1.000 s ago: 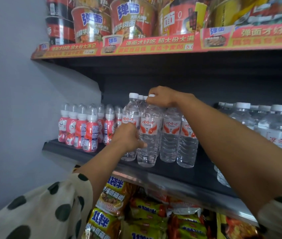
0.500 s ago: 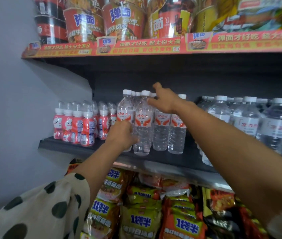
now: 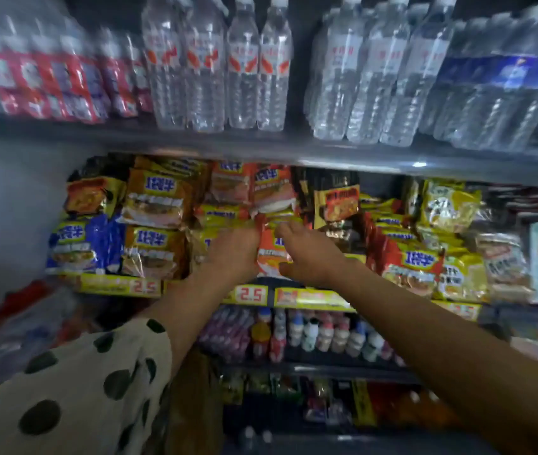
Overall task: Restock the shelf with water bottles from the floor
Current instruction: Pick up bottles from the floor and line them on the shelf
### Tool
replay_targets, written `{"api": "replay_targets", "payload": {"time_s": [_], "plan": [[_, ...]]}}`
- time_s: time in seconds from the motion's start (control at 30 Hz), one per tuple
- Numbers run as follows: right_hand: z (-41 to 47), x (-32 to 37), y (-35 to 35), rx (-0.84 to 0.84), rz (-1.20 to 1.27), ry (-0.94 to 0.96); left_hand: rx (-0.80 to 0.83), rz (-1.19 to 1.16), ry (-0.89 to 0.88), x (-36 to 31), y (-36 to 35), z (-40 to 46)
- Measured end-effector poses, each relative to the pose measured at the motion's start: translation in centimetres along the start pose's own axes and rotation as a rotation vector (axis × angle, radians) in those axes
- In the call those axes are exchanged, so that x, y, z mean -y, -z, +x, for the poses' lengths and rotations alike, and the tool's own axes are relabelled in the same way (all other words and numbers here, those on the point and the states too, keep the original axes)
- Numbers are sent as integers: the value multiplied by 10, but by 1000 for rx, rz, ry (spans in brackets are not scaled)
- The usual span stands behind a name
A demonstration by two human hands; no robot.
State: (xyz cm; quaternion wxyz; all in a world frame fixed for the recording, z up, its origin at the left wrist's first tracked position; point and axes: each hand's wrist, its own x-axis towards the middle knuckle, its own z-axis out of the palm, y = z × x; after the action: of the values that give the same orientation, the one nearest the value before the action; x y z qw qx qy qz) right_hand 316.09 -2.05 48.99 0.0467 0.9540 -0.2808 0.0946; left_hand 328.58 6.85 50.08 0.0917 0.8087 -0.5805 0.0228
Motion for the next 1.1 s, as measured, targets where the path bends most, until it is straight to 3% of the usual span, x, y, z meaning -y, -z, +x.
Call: {"api": "replay_targets", "payload": {"time_s": [0.3,0.47,0.63,0.83,1.1], "plan": [[-94,-21,-200,344,140,-132,399,-60,-14,-21,-210,-37],[-133,-29,-328,559,187,-173,532,-121,12,-27,-344,-50],[-151,-31,-464,671,269,-215,666,-169,82,-17,-488,-60],[-160,-32,-635,732,282,-197,726,-175,238,8,-648,-70],[-145,-6,-826,743,214,-184,703,-83,297,47,-804,-77]]}}
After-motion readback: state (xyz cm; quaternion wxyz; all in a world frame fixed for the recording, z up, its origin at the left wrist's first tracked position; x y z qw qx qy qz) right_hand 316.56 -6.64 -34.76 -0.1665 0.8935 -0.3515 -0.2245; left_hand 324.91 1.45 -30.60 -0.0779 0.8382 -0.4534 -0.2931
